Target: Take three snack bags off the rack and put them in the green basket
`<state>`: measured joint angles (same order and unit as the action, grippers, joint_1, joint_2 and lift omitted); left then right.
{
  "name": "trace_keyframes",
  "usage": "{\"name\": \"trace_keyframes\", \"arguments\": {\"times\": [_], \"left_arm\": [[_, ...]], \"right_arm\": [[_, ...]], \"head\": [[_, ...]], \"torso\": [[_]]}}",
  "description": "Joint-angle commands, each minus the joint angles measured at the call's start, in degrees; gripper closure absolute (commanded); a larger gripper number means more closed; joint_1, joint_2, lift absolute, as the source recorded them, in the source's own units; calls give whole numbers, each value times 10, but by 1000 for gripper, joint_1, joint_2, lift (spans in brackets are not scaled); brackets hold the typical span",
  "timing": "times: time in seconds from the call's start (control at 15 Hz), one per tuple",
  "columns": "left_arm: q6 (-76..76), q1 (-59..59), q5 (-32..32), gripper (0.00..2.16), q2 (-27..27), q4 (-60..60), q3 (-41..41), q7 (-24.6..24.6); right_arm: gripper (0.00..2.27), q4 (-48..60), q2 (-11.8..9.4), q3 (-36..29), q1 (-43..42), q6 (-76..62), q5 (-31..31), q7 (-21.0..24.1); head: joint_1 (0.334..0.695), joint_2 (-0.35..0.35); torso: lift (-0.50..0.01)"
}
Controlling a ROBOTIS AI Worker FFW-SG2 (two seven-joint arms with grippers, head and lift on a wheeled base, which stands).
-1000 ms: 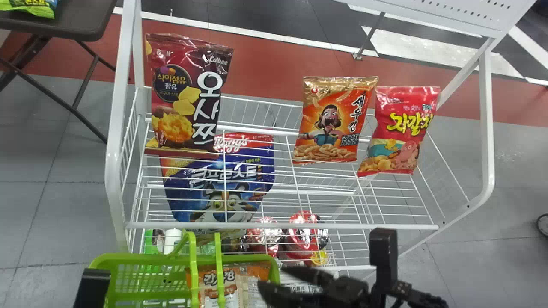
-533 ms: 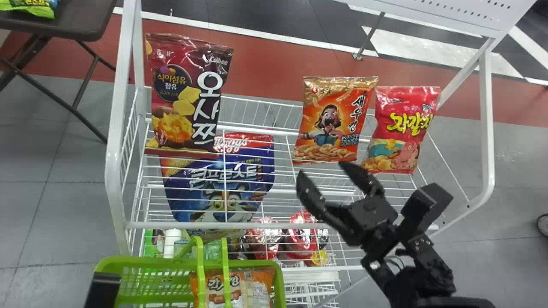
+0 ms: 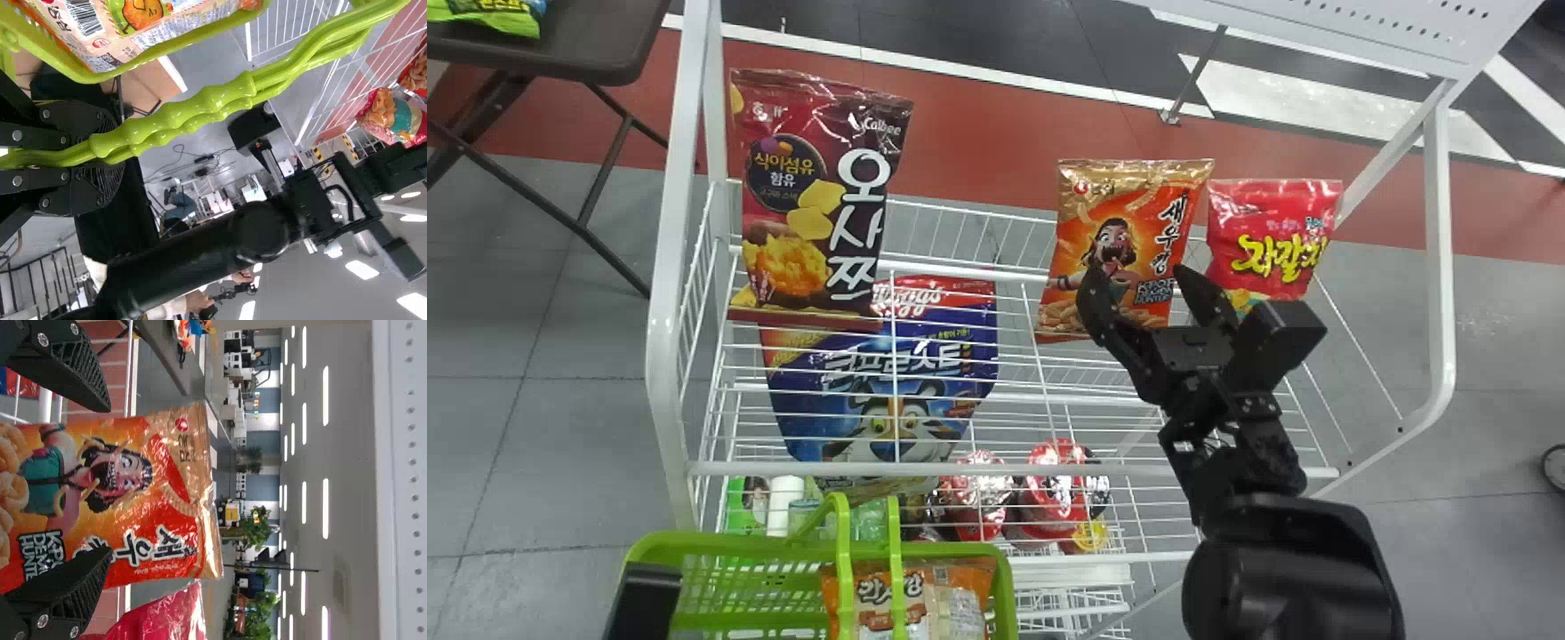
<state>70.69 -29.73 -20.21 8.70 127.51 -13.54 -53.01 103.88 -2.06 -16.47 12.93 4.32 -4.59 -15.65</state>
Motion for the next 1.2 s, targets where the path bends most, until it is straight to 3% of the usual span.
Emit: {"name": "trace_keyframes", "arguments": {"times": [0.0,0.2,0.33,0.4,0.47,0.6,1.13], "left_arm": [[3,4,1,1278,0,-2,0,1],[3,11,0,1278,0,-10,-1,4],[3,13,0,1278,0,-14,0,6],[3,14,0,1278,0,-13,-1,6],[3,14,1,1278,-1,-14,0,8],[5,14,1,1278,0,-13,-1,8],[6,15,1,1244,1,-8,-5,11]], "right_arm": [[60,-36,-4,-4,-43,37,13,-3],[43,-64,-14,-7,-85,92,19,-31],[265,-79,-14,-1,-102,94,29,-50],[1062,-81,-14,-1,-105,94,28,-64],[2030,-81,-13,-4,-104,97,24,-69],[2189,-70,-13,-11,-96,104,9,-98],[2192,71,-11,-29,-6,167,0,-124]], "head": [[695,-350],[695,-350],[695,-350],[695,-350],[695,-350],[695,-350],[695,-350]], "torso": [[-26],[-26],[-26],[-26],[-26],[-26],[-26]]}}
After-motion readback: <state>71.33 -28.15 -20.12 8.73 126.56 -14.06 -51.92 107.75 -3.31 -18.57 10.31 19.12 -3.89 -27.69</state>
